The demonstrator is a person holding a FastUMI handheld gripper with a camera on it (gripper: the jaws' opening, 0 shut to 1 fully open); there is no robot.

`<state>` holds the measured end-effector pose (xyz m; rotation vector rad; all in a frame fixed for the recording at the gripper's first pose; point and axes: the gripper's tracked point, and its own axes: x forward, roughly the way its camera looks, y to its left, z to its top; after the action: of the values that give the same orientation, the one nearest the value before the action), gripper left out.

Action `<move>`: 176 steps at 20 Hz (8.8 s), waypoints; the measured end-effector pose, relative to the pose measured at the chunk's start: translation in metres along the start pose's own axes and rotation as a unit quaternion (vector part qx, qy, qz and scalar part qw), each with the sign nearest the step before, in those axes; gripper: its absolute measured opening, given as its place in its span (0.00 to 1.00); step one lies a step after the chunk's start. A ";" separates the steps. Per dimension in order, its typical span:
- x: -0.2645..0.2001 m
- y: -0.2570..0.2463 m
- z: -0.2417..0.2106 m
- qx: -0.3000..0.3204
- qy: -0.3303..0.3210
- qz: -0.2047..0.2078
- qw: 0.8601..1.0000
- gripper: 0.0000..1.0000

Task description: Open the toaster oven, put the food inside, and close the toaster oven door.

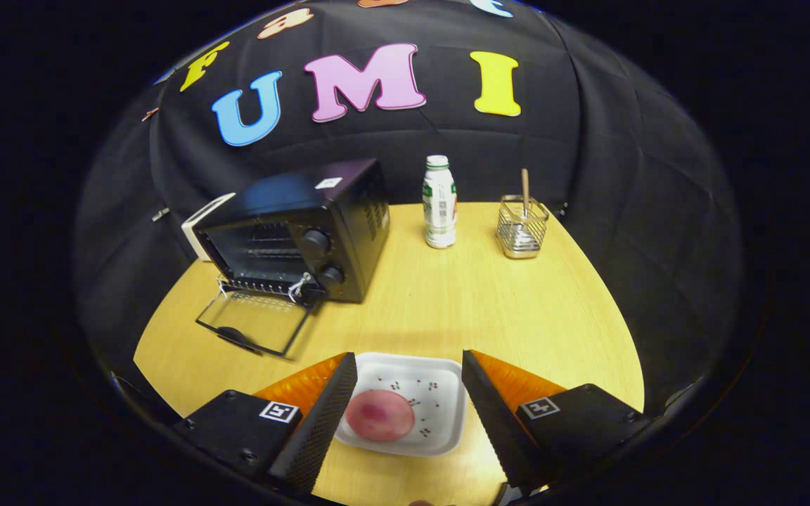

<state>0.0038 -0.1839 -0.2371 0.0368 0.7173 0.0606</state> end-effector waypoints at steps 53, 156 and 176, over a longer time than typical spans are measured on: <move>-0.004 0.002 -0.140 0.341 0.237 0.069 0.907 0.05; 0.123 0.283 -0.103 -0.007 0.116 -0.066 0.991 0.99; 0.056 0.300 0.022 -0.025 -0.034 -0.022 0.999 0.99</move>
<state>0.0472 0.1190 -0.2411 -0.0249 0.6473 0.0346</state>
